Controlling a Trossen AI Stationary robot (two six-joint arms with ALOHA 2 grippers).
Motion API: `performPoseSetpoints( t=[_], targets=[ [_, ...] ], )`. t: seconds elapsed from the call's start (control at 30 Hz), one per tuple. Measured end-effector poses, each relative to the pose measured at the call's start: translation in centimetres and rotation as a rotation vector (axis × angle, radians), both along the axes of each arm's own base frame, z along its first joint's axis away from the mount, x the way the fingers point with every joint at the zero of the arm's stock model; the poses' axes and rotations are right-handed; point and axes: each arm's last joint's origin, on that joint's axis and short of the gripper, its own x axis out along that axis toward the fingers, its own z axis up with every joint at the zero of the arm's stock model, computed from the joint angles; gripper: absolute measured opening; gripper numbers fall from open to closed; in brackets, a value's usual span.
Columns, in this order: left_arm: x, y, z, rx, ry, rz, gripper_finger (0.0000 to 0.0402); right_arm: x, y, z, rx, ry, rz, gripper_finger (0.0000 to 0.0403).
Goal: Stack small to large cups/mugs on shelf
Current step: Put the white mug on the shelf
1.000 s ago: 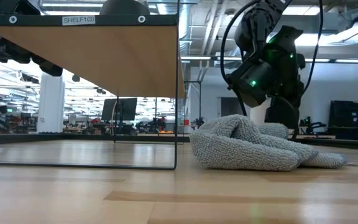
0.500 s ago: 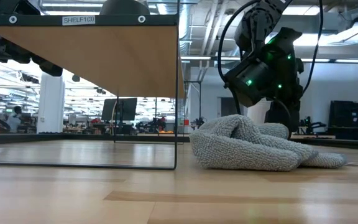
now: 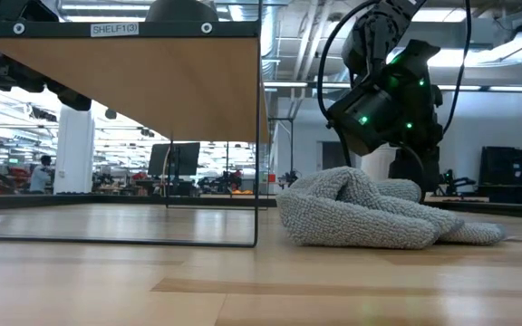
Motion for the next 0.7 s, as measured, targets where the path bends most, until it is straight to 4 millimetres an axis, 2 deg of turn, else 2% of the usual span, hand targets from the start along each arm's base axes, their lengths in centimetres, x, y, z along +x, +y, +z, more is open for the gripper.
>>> performPoseSetpoints(
  t=[0.17,0.5,0.7],
  targets=[
    [0.0,0.0,0.01,0.0,0.0,0.0,0.0119,-0.01,0.0,-0.01,0.011,0.011,0.004,0.0054],
    [0.0,0.0,0.0,0.0,0.0,0.0,0.0119,-0.02,0.02,-0.01,0.019,0.019,0.008,0.0102],
    [0.0,0.0,0.0,0.0,0.0,0.0,0.0119,-0.08,0.03,0.02,0.025,0.027,0.003,0.0113]
  ],
)
